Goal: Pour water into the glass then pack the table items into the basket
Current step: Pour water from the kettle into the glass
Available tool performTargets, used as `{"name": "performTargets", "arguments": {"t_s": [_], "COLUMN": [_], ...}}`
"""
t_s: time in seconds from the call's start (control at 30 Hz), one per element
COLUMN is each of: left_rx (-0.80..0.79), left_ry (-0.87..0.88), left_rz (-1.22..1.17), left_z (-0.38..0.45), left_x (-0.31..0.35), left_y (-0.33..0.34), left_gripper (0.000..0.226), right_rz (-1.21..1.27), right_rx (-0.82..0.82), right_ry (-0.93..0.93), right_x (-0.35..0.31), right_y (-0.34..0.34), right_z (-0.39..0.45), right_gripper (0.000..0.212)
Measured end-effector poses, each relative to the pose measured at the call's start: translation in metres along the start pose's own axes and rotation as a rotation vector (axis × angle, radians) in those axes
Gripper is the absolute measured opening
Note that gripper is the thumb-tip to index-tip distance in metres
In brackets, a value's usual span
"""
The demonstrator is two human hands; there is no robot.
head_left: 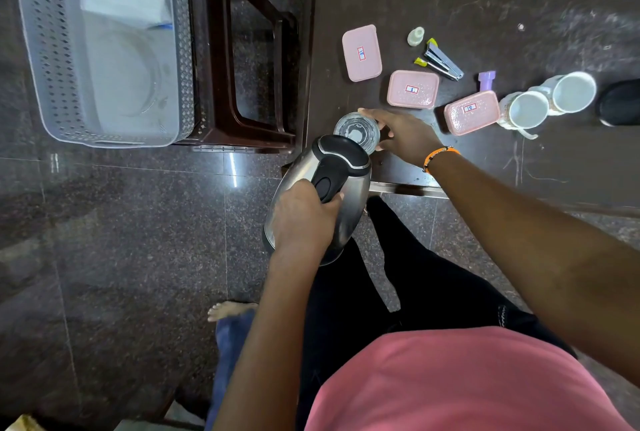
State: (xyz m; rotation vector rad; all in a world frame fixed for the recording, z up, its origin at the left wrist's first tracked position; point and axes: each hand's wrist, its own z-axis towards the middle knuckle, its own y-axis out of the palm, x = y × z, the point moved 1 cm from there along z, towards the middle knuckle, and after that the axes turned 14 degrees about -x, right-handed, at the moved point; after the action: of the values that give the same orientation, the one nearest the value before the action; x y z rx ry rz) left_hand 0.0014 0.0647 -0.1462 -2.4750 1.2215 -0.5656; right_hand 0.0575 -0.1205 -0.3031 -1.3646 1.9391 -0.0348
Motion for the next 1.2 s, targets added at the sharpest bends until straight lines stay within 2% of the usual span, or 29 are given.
{"name": "performTargets", "arguments": {"t_s": [0.4, 0.73, 0.97, 1.2], "left_rx": [0.008, 0.002, 0.000, 0.024], "left_ry": [0.052, 0.190, 0.303, 0.348], "left_rz": [-0.020, -0.151, -0.154, -0.242], "left_z": [0.007, 0.007, 0.011, 0.004], "left_x": [-0.013, -0.056, -0.075, -0.093], "left_y": [0.002, 0.011, 0.015, 0.010], "left_gripper": [0.043, 0.035, 0.045, 0.040], "right_rz": [-0.041, -0.069, -0.068, -0.153], "right_rx": [0.025, 0.037, 0.025, -0.001], "right_ry": [0.011, 0.042, 0.076, 0.123], "right_x": [-0.002, -0.007, -0.011, -0.022], "right_y": [0.002, 0.002, 0.001, -0.001], "right_z": [-0.002, -0.005, -0.011, -0.014], "right_gripper": [0.072, 0.074, 0.075, 0.072]}}
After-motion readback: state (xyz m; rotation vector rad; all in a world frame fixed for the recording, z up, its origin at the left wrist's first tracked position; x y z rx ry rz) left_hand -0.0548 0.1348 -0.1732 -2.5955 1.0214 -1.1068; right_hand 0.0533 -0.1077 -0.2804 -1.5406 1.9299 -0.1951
